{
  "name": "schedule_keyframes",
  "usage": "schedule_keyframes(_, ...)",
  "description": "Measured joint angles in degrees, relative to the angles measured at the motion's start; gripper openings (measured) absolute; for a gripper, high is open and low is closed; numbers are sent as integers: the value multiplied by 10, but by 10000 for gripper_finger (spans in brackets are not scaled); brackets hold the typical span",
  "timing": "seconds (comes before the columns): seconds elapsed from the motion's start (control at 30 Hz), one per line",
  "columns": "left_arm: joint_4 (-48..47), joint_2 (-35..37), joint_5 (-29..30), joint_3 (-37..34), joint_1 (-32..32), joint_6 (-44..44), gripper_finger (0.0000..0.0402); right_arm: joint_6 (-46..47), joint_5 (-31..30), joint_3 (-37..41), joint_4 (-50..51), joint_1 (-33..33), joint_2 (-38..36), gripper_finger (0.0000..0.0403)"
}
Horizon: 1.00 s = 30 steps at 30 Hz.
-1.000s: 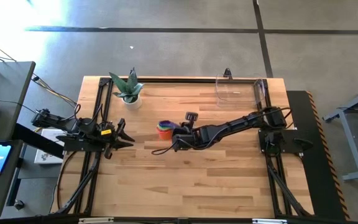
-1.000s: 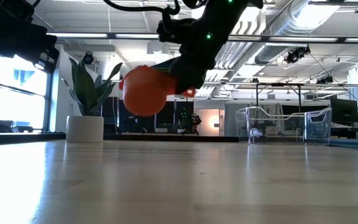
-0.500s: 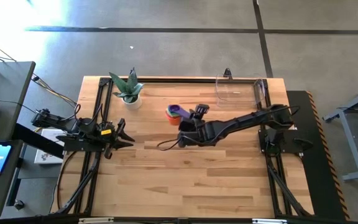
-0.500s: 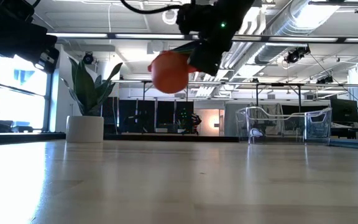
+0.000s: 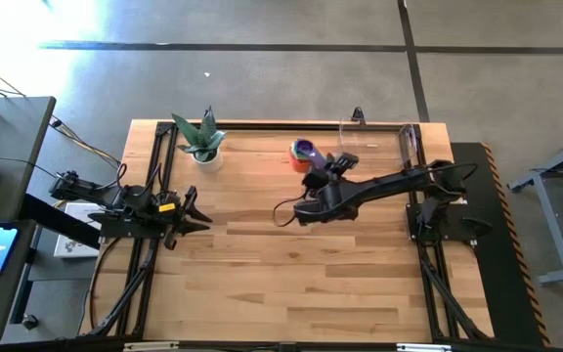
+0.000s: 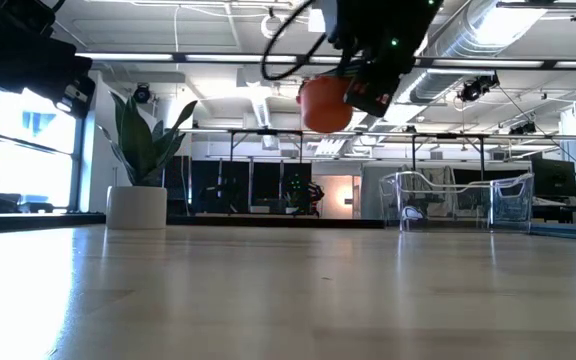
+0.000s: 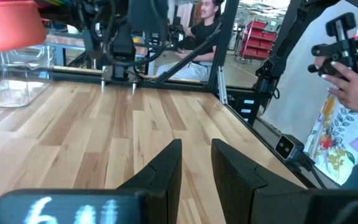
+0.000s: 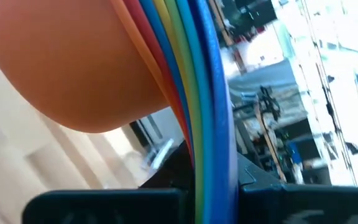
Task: Nest measuring cups in basket
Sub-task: Put the stacked measuring cups into the transparent bin
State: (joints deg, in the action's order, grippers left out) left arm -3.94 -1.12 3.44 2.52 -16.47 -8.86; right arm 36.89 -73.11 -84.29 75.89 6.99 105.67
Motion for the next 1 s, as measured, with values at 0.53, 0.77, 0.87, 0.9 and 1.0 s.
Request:
schedule_keyframes(0.53,0,0,0,0,0,0,76,144,-2,21,141,-73,-4,19)
schedule_keyframes(0.77,0,0,0,0,0,0,76,172,8,85,142,-114,-24,20)
schedule_keyframes(0.87,0,0,0,0,0,0,76,171,12,110,142,-133,-39,20)
schedule_keyframes(0.9,0,0,0,0,0,0,76,172,13,119,141,-140,-46,20)
schedule_keyframes(1.0,0,0,0,0,0,0,76,179,25,148,142,-160,-68,20)
